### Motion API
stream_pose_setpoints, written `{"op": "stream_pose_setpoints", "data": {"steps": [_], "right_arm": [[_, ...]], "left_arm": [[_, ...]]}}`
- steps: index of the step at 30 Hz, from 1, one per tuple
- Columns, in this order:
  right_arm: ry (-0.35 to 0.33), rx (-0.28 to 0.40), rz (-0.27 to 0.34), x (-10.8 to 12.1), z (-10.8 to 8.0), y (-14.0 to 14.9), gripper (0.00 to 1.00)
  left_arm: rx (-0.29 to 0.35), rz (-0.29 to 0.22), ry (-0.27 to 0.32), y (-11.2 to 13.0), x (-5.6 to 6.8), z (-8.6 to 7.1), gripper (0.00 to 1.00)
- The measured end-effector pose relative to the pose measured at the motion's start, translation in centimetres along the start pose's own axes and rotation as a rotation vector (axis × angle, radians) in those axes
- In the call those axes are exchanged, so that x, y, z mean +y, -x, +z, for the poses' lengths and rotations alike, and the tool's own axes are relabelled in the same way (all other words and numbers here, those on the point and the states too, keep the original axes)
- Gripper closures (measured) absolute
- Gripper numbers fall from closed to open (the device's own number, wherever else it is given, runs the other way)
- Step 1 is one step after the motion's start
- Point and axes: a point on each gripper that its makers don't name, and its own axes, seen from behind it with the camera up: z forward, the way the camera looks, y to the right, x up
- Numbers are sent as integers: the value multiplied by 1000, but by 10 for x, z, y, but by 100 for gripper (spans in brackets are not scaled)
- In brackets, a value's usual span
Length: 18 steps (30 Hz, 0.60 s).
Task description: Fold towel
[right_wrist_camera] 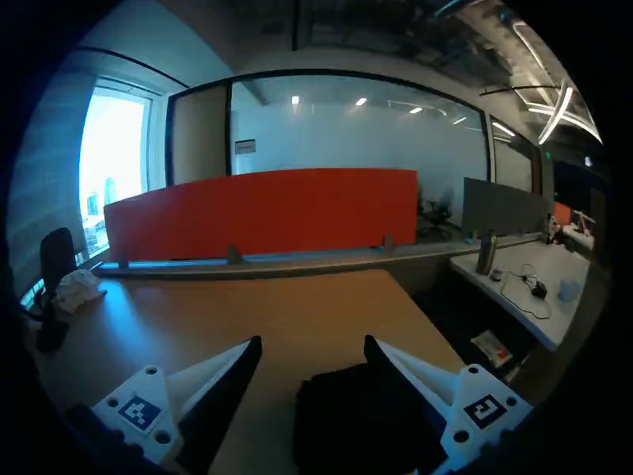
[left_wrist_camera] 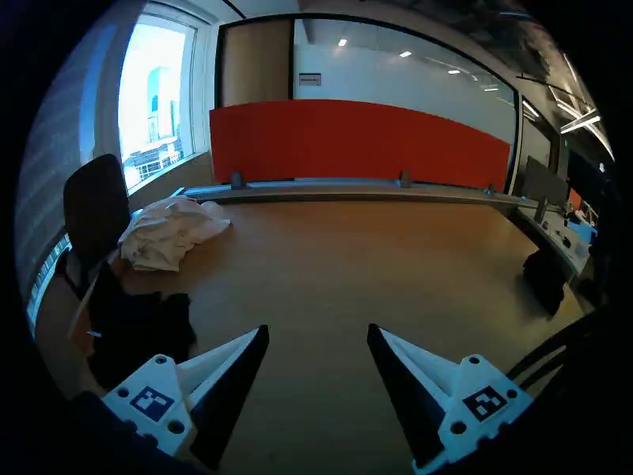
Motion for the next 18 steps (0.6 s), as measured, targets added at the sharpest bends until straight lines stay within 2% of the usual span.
{"op": "stream_pose_setpoints", "data": {"steps": [8, 18], "right_arm": [[3, 5, -8, -4, 2, -4, 0], [4, 28, -14, -12, 1, -16, 0]], "left_arm": [[72, -13, -13, -25, -6, 5, 8], [195, -42, -32, -67, -14, 7, 8]]}}
